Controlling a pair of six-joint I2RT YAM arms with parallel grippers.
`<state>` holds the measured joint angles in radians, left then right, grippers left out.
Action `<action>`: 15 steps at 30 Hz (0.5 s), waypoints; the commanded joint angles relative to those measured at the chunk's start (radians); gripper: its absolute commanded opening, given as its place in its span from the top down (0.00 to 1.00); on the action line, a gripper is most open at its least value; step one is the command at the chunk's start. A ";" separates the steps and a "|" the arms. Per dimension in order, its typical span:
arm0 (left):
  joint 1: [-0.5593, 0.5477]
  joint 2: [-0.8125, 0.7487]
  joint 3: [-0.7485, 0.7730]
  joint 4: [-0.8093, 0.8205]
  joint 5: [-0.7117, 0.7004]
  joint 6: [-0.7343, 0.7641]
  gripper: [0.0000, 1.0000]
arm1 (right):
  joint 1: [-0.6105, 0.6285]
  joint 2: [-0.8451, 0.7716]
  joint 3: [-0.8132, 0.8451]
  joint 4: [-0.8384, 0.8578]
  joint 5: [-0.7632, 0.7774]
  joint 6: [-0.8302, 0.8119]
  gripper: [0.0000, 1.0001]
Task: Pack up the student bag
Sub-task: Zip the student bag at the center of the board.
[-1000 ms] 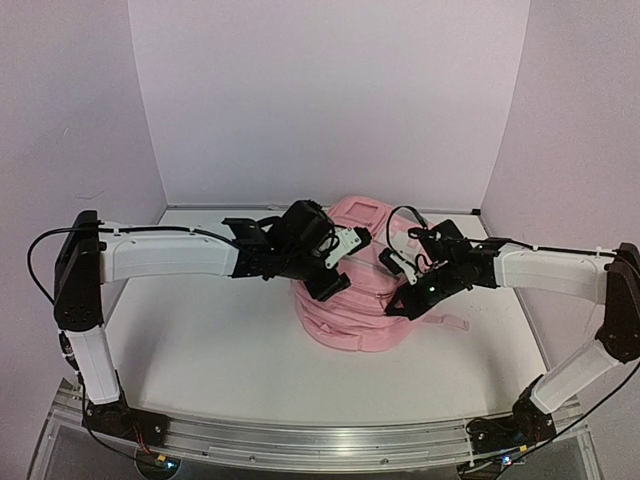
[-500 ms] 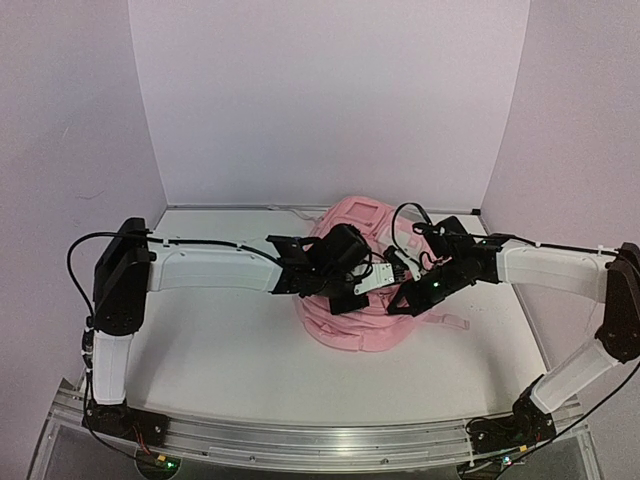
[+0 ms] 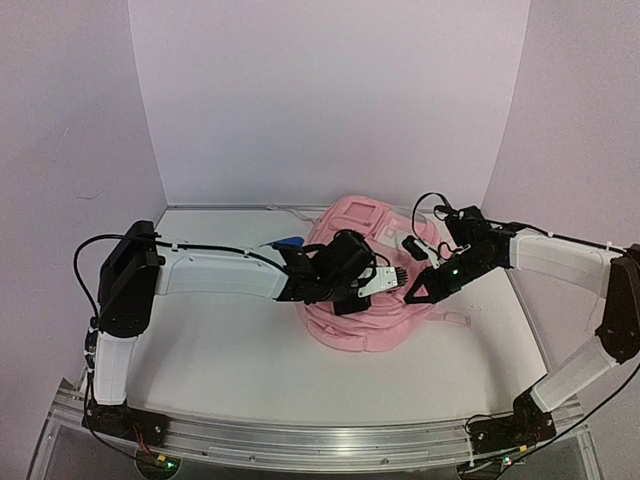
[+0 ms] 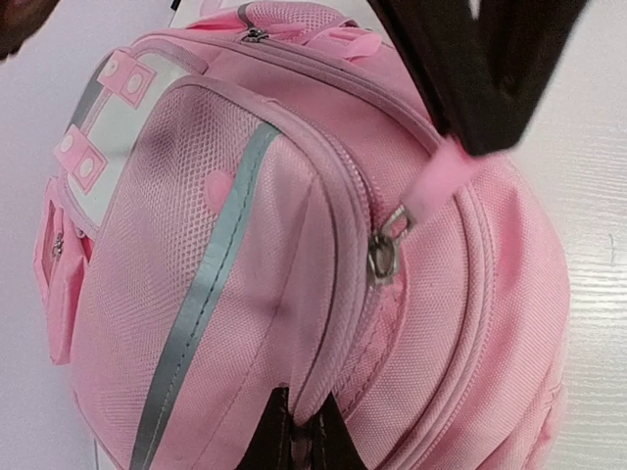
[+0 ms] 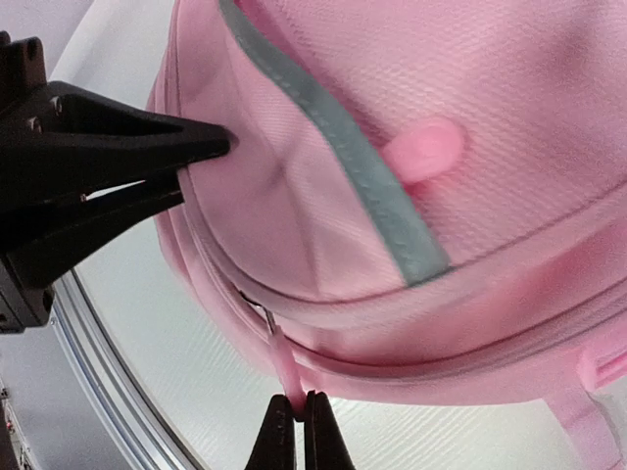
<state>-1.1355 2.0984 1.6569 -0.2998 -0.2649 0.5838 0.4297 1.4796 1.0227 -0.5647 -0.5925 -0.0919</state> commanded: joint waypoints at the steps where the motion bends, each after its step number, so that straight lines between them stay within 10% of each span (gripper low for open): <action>1: 0.001 -0.091 -0.074 -0.132 -0.017 -0.063 1.00 | -0.138 -0.005 0.074 -0.067 0.094 -0.115 1.00; 15: 0.002 -0.084 -0.078 -0.110 -0.008 -0.106 1.00 | -0.268 0.057 0.177 -0.145 -0.161 -0.179 0.89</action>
<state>-1.1362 2.0357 1.5622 -0.3242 -0.2656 0.5448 0.1429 1.6027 1.2046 -0.6505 -0.5731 -0.2668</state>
